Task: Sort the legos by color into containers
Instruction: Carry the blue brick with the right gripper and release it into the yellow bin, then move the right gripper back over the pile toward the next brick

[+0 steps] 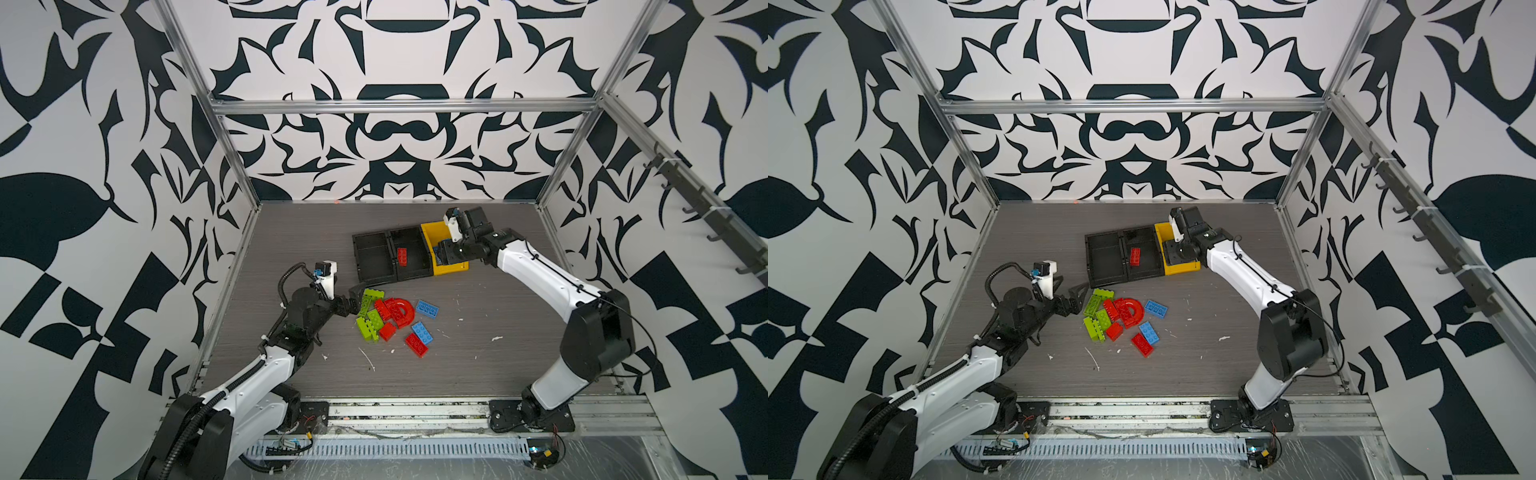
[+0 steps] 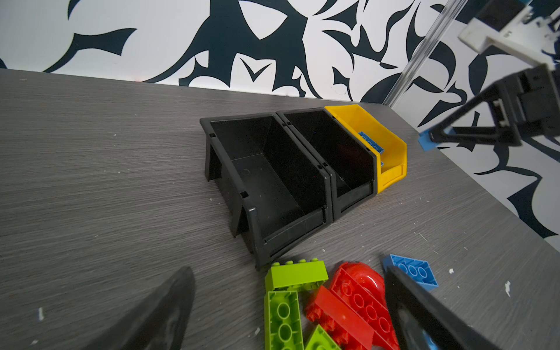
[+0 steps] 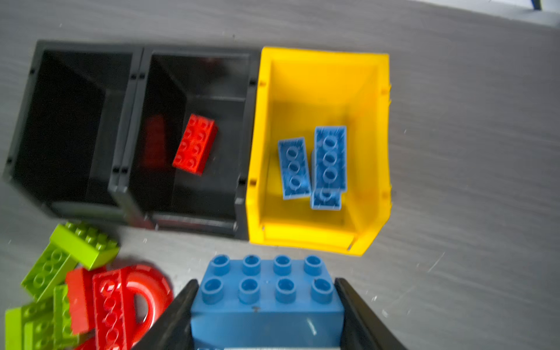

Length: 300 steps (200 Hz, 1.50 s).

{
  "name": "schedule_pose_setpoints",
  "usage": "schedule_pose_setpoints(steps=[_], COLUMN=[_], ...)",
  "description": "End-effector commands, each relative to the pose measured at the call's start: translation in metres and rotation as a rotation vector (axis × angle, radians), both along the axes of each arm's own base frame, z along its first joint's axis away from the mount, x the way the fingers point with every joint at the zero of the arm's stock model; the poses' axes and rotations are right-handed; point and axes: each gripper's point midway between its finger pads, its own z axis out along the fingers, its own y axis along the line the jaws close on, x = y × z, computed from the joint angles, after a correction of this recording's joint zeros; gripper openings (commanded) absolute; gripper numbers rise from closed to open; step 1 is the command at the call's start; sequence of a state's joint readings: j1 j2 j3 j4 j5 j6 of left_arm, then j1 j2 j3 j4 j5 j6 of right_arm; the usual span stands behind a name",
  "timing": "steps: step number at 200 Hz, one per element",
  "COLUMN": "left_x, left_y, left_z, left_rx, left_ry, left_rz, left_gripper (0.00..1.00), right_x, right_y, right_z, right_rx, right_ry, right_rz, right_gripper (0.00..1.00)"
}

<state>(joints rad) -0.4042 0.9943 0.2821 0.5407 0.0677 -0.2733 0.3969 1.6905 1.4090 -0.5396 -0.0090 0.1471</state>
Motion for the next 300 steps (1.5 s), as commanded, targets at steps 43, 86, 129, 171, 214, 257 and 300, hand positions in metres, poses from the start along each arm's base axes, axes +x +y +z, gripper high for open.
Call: schedule_pose_setpoints(steps=[43,86,129,171,214,257,300], left_x=[0.001,0.001,0.002,0.003,0.003,0.003,0.002], left_y=[-0.003,0.0,-0.002,-0.002,-0.003,-0.003,-0.001], left_z=[0.013,0.013,0.01,0.009,0.009,0.01,0.012], left_rx=[-0.026,-0.021,-0.018,-0.019,-0.017,-0.019,-0.018], left_ry=[-0.027,-0.031,-0.02,-0.017,-0.018,-0.022,-0.028], left_rz=[-0.009,0.005,0.0,-0.003,-0.005,-0.007,-0.001], left_gripper=[1.0,1.0,1.0,1.0,1.0,1.0,1.0], right_x=[0.094,0.128,0.139,0.14,0.138,0.116,0.041], right_y=[0.005,0.006,-0.002,-0.006,-0.004,-0.004,0.027], right_z=[-0.01,-0.021,-0.045,-0.049,-0.031,0.001,0.04], right_rx=[-0.013,-0.034,-0.068,-0.067,-0.053,-0.018,0.151], right_ry=[-0.058,-0.078,-0.043,-0.04,-0.056,-0.077,-0.133], right_rz=[0.005,-0.015,-0.026,-0.03,-0.025,-0.004,0.15], right_gripper=[0.64,0.64,0.66,0.68,0.75,0.78,0.69])
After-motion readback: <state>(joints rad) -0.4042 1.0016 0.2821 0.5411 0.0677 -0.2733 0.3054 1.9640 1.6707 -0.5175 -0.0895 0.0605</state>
